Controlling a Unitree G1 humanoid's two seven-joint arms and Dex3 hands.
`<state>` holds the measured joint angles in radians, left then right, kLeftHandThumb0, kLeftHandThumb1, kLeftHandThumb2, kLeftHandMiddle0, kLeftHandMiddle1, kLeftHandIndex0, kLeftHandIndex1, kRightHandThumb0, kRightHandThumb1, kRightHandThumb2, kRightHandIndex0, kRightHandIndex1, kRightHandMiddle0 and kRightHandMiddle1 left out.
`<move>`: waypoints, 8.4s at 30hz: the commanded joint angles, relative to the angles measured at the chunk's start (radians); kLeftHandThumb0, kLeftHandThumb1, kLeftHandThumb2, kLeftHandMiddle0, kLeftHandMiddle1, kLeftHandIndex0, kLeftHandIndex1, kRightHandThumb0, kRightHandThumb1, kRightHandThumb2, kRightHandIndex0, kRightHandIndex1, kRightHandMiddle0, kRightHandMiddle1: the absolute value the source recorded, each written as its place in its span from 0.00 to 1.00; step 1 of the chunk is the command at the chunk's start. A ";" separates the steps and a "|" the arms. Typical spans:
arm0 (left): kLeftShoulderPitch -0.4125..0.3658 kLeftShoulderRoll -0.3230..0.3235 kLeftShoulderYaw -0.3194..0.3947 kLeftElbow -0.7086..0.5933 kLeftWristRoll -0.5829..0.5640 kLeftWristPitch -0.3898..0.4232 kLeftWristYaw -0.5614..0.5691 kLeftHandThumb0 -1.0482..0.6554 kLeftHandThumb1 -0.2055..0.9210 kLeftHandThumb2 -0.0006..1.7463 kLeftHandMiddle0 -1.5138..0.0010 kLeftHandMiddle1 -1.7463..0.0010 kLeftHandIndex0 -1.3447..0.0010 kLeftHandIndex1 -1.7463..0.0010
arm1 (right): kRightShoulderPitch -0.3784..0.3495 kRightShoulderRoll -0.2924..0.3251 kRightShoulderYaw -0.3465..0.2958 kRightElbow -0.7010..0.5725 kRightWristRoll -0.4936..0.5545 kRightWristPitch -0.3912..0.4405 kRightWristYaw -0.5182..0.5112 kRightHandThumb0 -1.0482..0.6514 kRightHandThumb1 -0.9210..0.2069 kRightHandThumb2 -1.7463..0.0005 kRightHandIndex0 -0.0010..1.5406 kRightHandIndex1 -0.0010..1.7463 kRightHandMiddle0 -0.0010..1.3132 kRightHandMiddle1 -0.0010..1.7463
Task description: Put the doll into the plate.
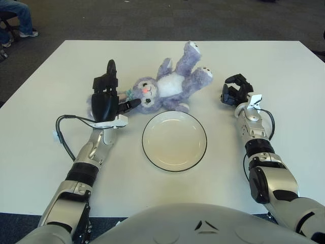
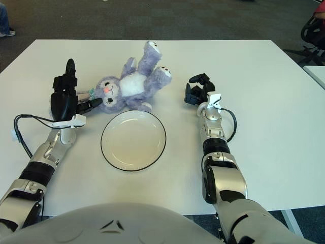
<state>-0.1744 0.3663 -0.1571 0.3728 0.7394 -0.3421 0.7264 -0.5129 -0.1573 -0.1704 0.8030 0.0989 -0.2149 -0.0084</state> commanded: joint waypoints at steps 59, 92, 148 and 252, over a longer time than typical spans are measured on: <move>-0.025 0.092 -0.030 -0.234 -0.243 -0.036 -0.711 0.02 1.00 0.12 0.94 0.10 1.00 0.96 | 0.056 0.004 -0.008 0.048 0.002 0.048 0.014 0.61 0.54 0.25 0.40 1.00 0.33 0.95; -0.116 0.074 -0.072 -0.354 -0.029 0.122 -0.717 0.07 0.87 0.21 0.97 0.93 1.00 1.00 | 0.058 0.001 -0.002 0.041 -0.006 0.055 0.019 0.61 0.55 0.25 0.41 1.00 0.34 0.93; -0.625 0.231 -0.320 0.108 -0.174 -0.082 -1.526 0.00 1.00 0.38 0.91 0.03 1.00 1.00 | 0.097 -0.010 0.015 -0.056 -0.020 0.107 0.018 0.61 0.56 0.24 0.42 1.00 0.34 0.94; -0.259 0.213 -0.406 -0.184 0.192 0.106 -1.168 0.60 0.52 0.61 0.75 0.03 1.00 0.23 | 0.120 -0.037 0.007 -0.099 -0.011 0.146 0.065 0.61 0.60 0.23 0.43 1.00 0.43 0.88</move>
<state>-0.4906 0.5915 -0.5149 0.1187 0.9310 -0.2101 -0.4181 -0.4396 -0.2039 -0.1690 0.6676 0.0912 -0.1274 0.0484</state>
